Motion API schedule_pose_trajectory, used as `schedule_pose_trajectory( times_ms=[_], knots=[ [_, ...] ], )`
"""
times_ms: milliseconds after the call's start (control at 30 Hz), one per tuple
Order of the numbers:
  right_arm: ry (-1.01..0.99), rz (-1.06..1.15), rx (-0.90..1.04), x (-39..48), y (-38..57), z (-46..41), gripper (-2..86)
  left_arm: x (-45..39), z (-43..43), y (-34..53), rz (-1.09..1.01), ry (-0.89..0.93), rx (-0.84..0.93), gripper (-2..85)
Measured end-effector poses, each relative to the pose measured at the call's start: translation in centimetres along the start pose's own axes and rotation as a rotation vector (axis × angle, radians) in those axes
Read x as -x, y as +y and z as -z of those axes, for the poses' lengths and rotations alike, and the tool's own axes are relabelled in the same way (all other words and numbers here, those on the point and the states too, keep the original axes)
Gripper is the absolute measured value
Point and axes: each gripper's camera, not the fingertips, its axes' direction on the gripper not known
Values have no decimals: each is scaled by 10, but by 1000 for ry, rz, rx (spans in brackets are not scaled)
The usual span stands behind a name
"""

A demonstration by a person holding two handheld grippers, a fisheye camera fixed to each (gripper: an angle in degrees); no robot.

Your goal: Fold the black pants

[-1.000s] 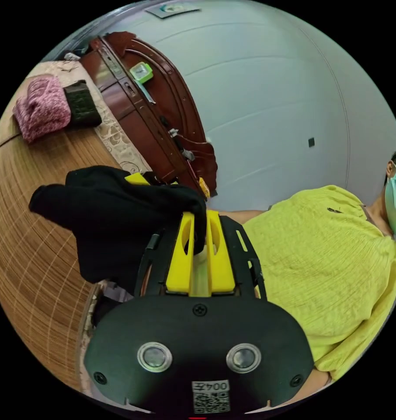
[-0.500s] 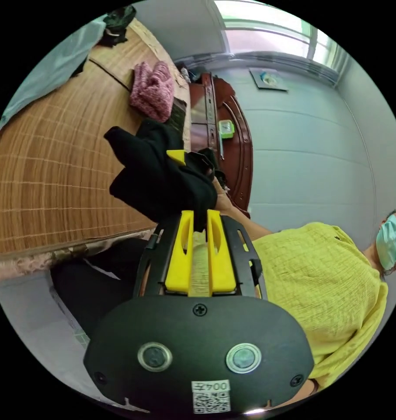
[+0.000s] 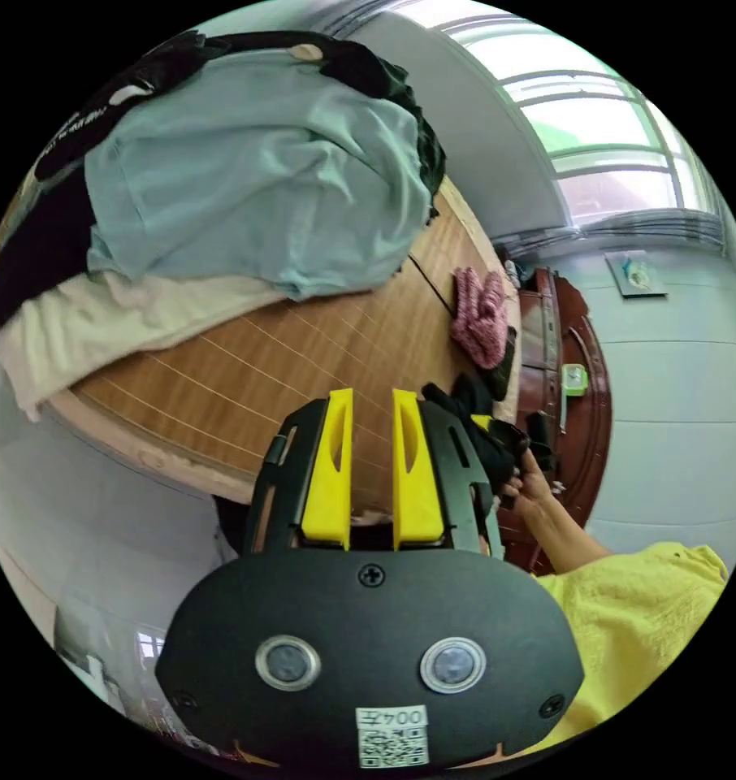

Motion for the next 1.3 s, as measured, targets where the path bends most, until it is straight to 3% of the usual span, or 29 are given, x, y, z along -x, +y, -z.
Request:
schedule_pose_trajectory(
  times_ms=[233, 433, 500, 567, 600, 667, 733, 900, 1067, 1167, 1300],
  knots=[
    [270, -58, 21, 20, -38, -101, 147, 63, 52, -113, -3, -415, -209, 173],
    [139, -133, -24, 12, -21, -144, 105, 91, 65, -208, -21, -716, -276, 213],
    [99, -159, -34, 8, -9, -156, 98, 94, 53, -232, -37, -818, -235, 193],
    [82, -187, -43, 4, 3, -166, 91, 96, 44, -246, -3, -919, -196, 78],
    [77, -195, -50, 3, 10, -171, 86, 92, 49, -242, -8, -916, -260, 65],
    [82, -208, -57, 2, 20, -178, 80, 75, 68, -206, -44, -697, -445, 44],
    [68, -202, -61, 3, 28, -186, 75, 54, 65, -164, -105, -543, -468, 40],
    [81, -139, -21, 7, 26, -204, 67, 14, 3, -42, -173, -354, -332, 35],
    [60, -101, -27, -1, 22, -210, 64, -11, -105, 42, -247, -173, -71, 33],
    [76, -77, -34, -10, 26, -209, 62, -34, -163, 63, -372, -202, 47, 33],
    [272, -31, -23, -21, 34, -207, 53, -8, -215, 70, -363, -279, 31, 32]
  ],
)
